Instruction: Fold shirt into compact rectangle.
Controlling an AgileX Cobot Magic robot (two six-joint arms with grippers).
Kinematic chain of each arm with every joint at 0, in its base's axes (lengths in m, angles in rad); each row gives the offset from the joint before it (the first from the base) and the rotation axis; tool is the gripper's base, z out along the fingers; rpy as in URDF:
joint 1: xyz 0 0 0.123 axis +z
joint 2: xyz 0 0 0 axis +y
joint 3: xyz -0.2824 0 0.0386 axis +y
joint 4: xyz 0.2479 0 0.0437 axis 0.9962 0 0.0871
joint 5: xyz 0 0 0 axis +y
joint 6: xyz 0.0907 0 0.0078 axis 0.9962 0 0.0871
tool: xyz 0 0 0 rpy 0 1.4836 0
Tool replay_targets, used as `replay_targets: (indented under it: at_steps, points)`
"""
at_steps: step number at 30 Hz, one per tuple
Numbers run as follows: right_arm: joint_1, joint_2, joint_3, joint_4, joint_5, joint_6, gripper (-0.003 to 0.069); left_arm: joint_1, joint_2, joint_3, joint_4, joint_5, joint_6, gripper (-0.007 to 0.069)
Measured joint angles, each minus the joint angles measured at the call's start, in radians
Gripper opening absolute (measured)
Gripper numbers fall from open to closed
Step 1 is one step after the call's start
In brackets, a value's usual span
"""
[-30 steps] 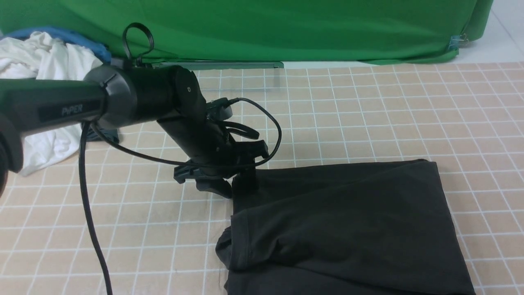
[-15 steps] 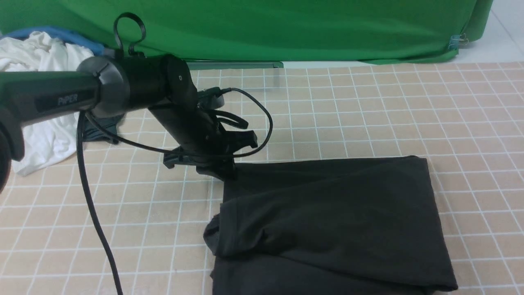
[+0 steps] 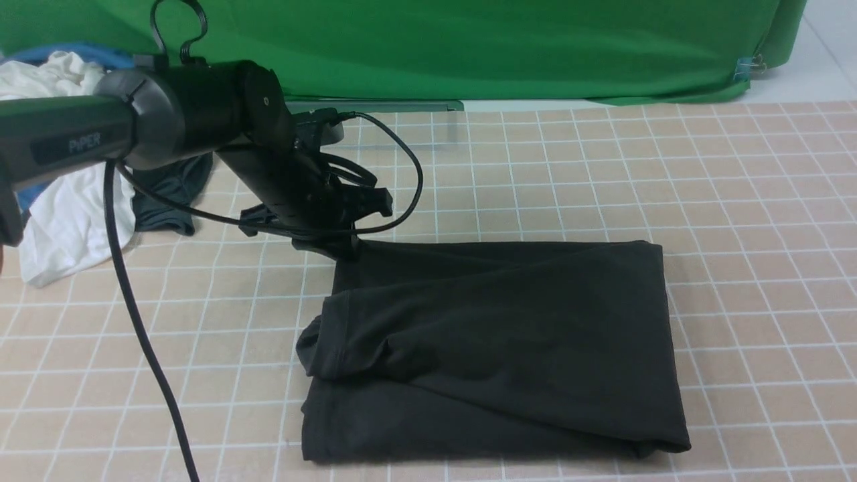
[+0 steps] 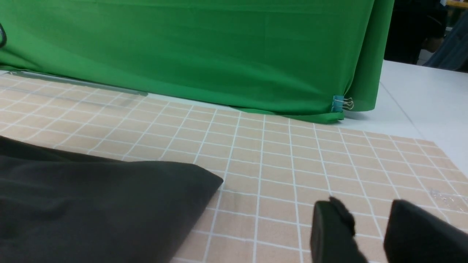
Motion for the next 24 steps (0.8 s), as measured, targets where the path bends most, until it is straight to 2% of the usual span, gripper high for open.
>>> replay_targets:
  at_steps: [4,6,12,15,17,20,24]
  points:
    - [0.000,0.000,0.000,0.000,0.000,0.000,0.0244,0.000,0.002,0.000,0.004,0.005,-0.060,0.0043]
    - [0.000,0.000,0.000,0.000,0.000,0.000,0.0244,0.000,-0.001,0.000,0.017,0.008,-0.100,0.0079]
    - [0.000,0.000,0.000,0.000,0.000,0.000,0.0244,0.002,-0.052,-0.030,0.042,0.040,-0.140,0.0252]
    - [0.000,0.000,0.000,0.000,0.000,0.000,0.0244,0.003,-0.127,-0.091,0.046,0.106,-0.139,0.0367]
    - [0.000,0.000,0.000,0.000,0.000,0.000,0.0244,0.004,-0.168,-0.119,0.046,0.138,-0.139,0.0388]
    - [0.000,0.000,0.000,0.000,0.000,0.000,0.0244,0.005,-0.255,-0.147,0.046,0.168,-0.135,0.0370]
    - [0.000,0.000,0.000,0.000,0.000,0.000,0.0244,0.005,-0.375,-0.136,0.046,0.204,-0.126,0.0213]
